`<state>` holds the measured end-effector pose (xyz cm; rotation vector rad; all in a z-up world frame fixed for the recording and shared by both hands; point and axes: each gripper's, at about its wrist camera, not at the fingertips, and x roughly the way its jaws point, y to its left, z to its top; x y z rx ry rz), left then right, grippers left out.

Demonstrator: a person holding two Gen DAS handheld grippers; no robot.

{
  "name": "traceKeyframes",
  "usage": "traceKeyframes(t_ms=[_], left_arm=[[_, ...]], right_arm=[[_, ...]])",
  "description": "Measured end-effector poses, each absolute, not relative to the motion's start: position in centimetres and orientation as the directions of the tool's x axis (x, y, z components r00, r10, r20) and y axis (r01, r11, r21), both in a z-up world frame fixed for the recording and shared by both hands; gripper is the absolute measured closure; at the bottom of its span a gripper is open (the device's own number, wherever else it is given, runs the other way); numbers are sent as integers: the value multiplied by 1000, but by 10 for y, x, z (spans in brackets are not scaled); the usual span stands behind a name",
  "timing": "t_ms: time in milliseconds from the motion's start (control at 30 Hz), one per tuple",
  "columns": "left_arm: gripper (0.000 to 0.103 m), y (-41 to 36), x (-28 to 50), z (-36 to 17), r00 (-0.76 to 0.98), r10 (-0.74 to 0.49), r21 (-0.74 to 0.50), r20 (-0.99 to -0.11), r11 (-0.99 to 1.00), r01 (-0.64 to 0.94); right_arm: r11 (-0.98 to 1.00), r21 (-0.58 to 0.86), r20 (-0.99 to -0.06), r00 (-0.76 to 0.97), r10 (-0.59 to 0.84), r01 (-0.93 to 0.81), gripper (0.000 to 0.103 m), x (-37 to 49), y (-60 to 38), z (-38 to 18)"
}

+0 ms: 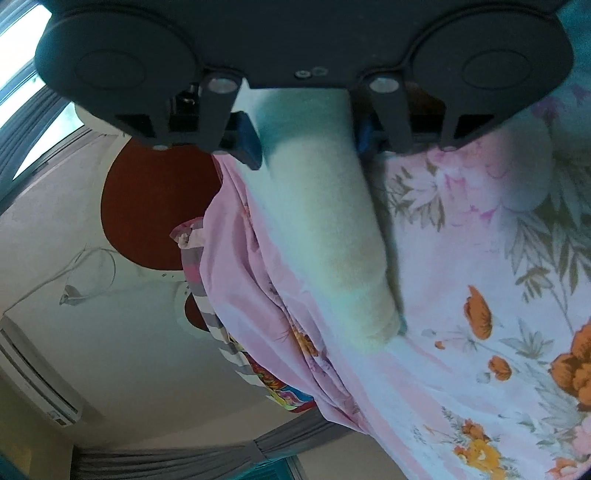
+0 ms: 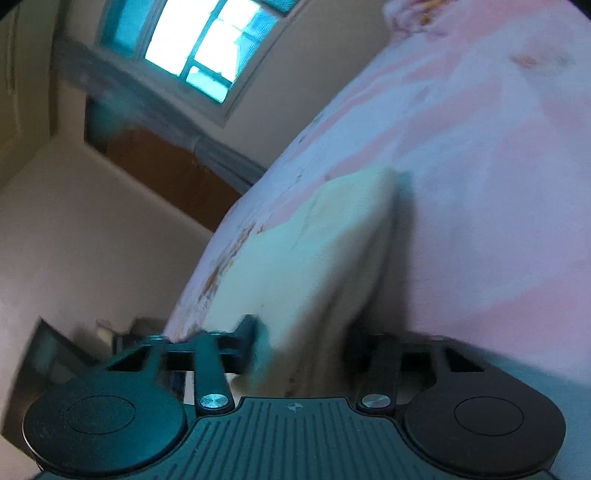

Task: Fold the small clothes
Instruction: 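Grasp the sweater strip's end with both grippers and lift it over the strip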

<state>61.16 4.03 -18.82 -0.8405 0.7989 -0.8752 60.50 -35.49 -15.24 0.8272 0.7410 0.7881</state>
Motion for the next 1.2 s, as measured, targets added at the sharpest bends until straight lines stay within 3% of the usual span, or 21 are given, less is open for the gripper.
traceKeyframes(t_ms=[200,300,400,533,733,933,1200], left_arm=[[60,32,613,-184,441,-855,-836,-273,438,331],[67,32,610,-182,461,-840,-817,-284,464,342],[70,30,602,-171,485,-822,-792,-298,497,356],[71,36,576,-144,522,-817,-773,-243,488,404],[71,48,492,-62,550,-828,-701,-109,457,548],[71,56,382,7,563,-819,-606,-108,503,616],[70,69,298,25,577,-808,-526,-115,542,655]], right_arm=[[465,827,-270,503,821,-316,59,602,-347,-150],[512,785,-287,529,799,-348,70,594,-337,-143],[540,756,-285,555,781,-370,72,586,-332,-133],[547,718,-250,574,780,-430,73,560,-326,-105],[534,617,-143,585,798,-578,73,483,-316,-22],[554,490,-102,587,803,-673,73,362,-298,47],[528,460,-65,565,822,-714,73,273,-271,51]])
